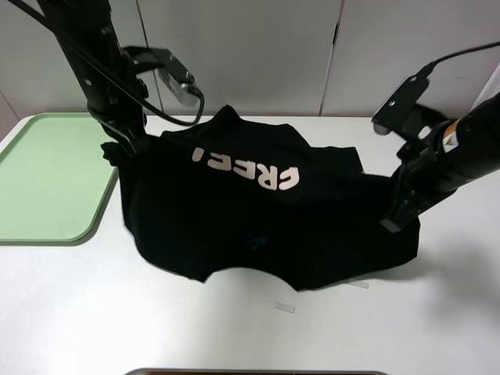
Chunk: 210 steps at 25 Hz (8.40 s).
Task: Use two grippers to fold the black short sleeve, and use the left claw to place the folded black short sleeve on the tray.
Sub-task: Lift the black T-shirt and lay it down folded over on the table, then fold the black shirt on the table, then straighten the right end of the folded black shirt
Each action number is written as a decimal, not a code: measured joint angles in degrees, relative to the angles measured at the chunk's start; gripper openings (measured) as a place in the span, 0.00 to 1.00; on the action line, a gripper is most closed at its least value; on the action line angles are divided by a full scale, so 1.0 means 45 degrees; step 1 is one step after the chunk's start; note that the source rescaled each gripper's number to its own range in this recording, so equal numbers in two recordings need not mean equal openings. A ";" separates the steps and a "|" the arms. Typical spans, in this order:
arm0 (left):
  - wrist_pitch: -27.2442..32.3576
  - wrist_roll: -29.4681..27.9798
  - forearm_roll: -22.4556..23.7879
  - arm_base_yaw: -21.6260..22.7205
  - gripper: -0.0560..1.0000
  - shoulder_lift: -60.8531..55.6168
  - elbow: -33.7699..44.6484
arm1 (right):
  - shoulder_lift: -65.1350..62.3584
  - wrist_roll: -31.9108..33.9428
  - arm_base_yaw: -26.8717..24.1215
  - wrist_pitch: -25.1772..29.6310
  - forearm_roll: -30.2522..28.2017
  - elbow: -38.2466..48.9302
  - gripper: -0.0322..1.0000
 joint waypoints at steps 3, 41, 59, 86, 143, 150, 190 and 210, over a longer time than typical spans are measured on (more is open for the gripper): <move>0.0067 0.0060 -0.0257 -0.0276 0.07 -0.1784 0.0000 | -0.1876 0.0321 0.0000 0.0137 -0.0739 0.0000 0.04; 0.0249 -0.1622 0.4895 -0.0057 0.07 -0.3217 0.0000 | 0.2657 0.3617 0.0213 0.0567 -0.8664 -0.5174 0.04; 0.0401 -0.0944 0.4032 0.0373 0.07 -0.2974 0.0456 | 0.3321 0.3789 0.0228 0.1055 -0.8119 -0.5201 0.04; -0.0066 -0.5642 1.1001 -0.1438 0.07 -0.3035 0.5308 | 0.3042 0.1838 0.0485 0.0340 -0.5610 -0.3673 0.04; 0.2228 -0.2677 0.6483 -0.1934 1.00 -0.4618 0.5540 | 0.1757 0.4444 0.2113 0.4811 -0.5777 -0.0136 0.99; 0.2258 -0.0599 0.1534 -0.1934 1.00 -0.8147 0.5401 | -0.1263 0.4535 0.2113 0.4833 -0.5484 -0.0202 0.99; 0.0285 -0.3997 -0.2575 -0.1934 1.00 -2.3551 1.0772 | -0.7760 0.4715 0.2113 0.3019 -0.0253 -0.0190 0.99; 0.1117 -0.4291 -0.2332 0.0344 1.00 -2.3631 1.1380 | -0.7760 0.4715 0.2113 0.2671 0.0819 -0.0190 0.99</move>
